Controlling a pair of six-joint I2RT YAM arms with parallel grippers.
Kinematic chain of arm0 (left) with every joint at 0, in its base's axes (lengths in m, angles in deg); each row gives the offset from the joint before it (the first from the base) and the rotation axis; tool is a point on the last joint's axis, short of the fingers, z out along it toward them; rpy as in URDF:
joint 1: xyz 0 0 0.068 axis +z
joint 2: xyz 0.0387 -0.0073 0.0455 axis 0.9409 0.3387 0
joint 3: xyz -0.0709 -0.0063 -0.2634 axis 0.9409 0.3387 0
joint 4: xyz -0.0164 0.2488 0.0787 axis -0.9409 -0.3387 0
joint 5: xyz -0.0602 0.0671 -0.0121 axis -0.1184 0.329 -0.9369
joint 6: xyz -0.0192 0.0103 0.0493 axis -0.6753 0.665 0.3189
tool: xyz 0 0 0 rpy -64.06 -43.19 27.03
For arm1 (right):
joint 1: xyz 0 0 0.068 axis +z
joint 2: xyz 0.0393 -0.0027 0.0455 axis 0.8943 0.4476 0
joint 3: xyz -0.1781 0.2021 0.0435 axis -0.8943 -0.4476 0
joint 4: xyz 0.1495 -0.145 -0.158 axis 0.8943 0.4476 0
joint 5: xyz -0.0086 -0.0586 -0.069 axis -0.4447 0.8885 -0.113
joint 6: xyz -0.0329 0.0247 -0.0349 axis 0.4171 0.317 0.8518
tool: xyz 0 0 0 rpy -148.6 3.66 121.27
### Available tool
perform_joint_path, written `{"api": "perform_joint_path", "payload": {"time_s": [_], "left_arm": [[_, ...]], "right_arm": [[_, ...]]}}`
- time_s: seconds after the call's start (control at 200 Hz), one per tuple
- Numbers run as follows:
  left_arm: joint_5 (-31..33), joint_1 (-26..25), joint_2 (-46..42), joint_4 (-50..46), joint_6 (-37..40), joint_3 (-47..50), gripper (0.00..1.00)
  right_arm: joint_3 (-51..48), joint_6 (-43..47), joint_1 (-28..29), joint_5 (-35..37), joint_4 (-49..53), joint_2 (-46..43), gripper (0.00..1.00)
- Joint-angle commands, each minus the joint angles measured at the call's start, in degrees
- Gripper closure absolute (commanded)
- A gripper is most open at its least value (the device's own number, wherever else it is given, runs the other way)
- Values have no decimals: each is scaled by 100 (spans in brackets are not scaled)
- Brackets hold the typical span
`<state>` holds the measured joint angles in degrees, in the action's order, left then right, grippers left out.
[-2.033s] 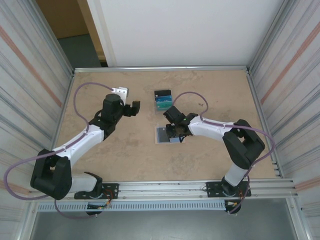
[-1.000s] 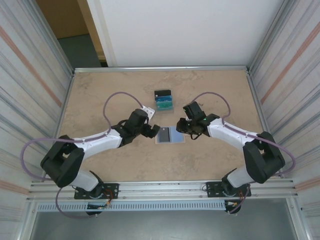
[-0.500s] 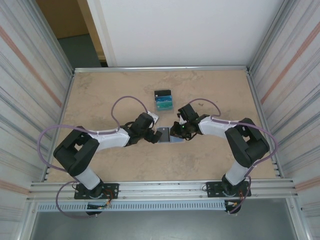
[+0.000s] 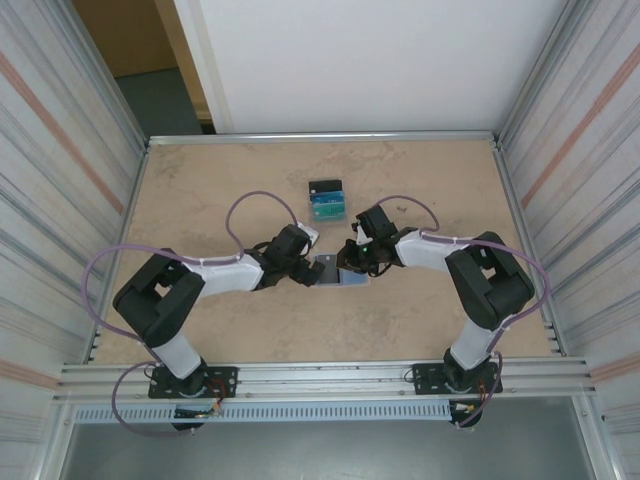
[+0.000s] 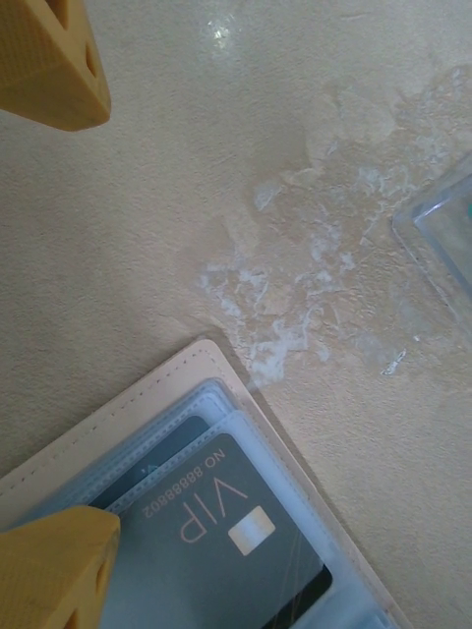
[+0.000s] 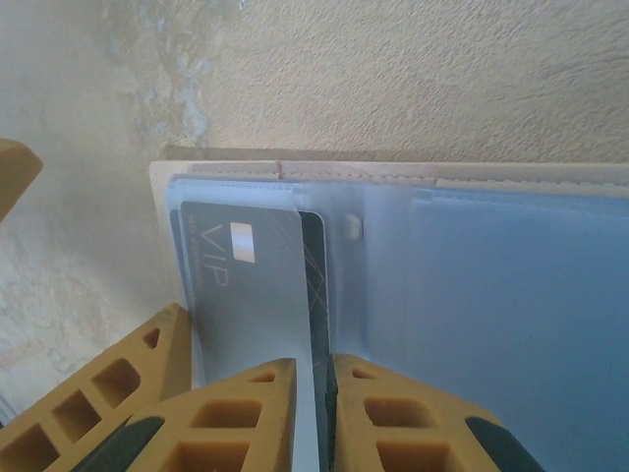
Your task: Take the credit cards out of the card holder
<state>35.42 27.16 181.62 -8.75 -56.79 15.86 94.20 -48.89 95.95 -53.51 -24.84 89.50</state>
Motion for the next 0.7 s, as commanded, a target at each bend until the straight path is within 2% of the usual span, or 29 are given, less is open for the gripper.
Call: {"api": "perform_joint_path", "payload": {"time_s": [0.0,0.697], "left_arm": [[115,-28,115,-187,54,-177,1],[180,-41,244,-544,87,-310,1]], "right_arm": [[59,-149,-54,-157,-113,146,84],[-334,-594,-248,-887,-1129,480,84]]}}
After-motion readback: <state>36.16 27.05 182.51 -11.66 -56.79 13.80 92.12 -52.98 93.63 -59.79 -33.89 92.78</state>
